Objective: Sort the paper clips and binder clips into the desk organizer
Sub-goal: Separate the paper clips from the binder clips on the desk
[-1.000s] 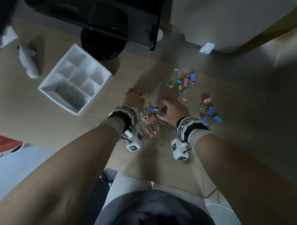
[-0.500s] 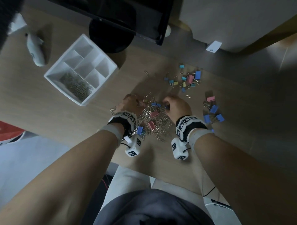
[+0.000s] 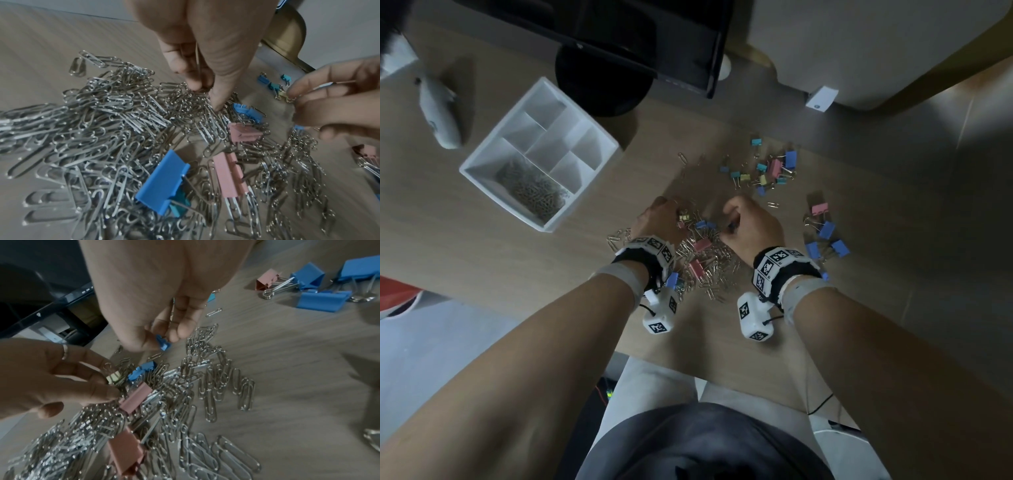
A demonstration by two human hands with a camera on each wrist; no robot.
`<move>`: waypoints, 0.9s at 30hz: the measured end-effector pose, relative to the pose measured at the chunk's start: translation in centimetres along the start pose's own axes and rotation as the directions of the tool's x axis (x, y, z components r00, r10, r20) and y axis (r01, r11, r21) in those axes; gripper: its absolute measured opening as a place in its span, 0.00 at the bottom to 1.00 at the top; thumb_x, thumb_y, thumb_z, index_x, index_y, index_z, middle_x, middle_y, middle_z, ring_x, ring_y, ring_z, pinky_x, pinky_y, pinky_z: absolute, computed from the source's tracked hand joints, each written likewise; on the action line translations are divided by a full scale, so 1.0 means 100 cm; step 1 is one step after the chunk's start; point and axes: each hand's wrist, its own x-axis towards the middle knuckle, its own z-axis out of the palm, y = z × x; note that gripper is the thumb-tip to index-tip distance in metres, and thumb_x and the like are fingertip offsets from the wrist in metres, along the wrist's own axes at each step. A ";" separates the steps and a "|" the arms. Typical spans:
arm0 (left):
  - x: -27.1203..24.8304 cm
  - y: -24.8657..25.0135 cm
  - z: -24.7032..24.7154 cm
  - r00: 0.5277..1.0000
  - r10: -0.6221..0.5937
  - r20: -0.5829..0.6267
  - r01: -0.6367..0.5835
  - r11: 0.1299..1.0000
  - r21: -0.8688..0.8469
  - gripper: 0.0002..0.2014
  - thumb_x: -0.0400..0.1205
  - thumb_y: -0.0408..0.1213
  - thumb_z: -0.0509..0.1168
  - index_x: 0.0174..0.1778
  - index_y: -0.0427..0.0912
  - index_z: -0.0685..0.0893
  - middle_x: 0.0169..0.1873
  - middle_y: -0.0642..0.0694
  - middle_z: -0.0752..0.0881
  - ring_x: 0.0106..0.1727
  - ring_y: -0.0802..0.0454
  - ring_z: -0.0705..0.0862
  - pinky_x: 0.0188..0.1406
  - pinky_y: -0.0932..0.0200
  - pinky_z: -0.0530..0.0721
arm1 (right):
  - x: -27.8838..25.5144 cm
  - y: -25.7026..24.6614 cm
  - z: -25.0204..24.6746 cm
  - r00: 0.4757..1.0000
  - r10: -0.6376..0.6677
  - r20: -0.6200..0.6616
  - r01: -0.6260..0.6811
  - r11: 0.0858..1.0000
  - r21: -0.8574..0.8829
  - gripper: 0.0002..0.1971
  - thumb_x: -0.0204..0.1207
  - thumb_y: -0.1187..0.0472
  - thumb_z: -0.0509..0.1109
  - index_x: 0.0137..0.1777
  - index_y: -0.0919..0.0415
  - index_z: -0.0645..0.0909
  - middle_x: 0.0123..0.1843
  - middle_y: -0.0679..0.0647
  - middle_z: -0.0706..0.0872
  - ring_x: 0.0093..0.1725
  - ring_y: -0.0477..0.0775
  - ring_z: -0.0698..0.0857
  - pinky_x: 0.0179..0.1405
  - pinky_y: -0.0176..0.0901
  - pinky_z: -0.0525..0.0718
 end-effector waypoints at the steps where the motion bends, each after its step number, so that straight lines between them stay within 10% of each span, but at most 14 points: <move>1: 0.001 0.001 0.000 1.000 -0.009 0.019 0.009 1.000 0.002 0.25 0.73 0.48 0.75 0.67 0.54 0.80 0.55 0.51 0.84 0.55 0.48 0.86 0.56 0.50 0.86 | -0.001 -0.001 -0.002 1.000 0.001 -0.016 0.000 1.000 0.028 0.17 0.69 0.57 0.77 0.55 0.47 0.76 0.48 0.40 0.85 0.43 0.45 0.85 0.43 0.43 0.85; 12: -0.003 0.002 -0.004 0.997 -0.074 -0.010 0.072 0.990 -0.118 0.12 0.70 0.45 0.72 0.47 0.64 0.85 0.42 0.60 0.88 0.44 0.55 0.87 0.48 0.58 0.88 | 0.017 -0.002 -0.015 0.954 0.038 -0.298 0.002 0.991 0.132 0.23 0.70 0.61 0.78 0.64 0.56 0.77 0.61 0.53 0.81 0.57 0.54 0.82 0.55 0.48 0.84; 18: 0.000 -0.002 0.003 0.995 -0.104 -0.006 0.100 0.969 -0.225 0.04 0.66 0.48 0.66 0.33 0.63 0.84 0.36 0.59 0.89 0.40 0.55 0.89 0.48 0.53 0.90 | 0.007 -0.014 0.009 0.970 -0.048 0.238 0.071 0.993 -0.091 0.32 0.67 0.40 0.80 0.67 0.53 0.77 0.62 0.50 0.82 0.61 0.54 0.81 0.59 0.52 0.84; 27: -0.007 -0.011 -0.004 0.987 -0.106 -0.119 0.072 0.963 -0.261 0.07 0.77 0.45 0.68 0.47 0.53 0.90 0.37 0.54 0.87 0.41 0.53 0.86 0.44 0.62 0.85 | 0.005 -0.019 0.018 0.974 -0.123 0.191 0.140 0.987 -0.081 0.12 0.75 0.51 0.75 0.56 0.53 0.83 0.56 0.51 0.85 0.50 0.54 0.87 0.48 0.51 0.88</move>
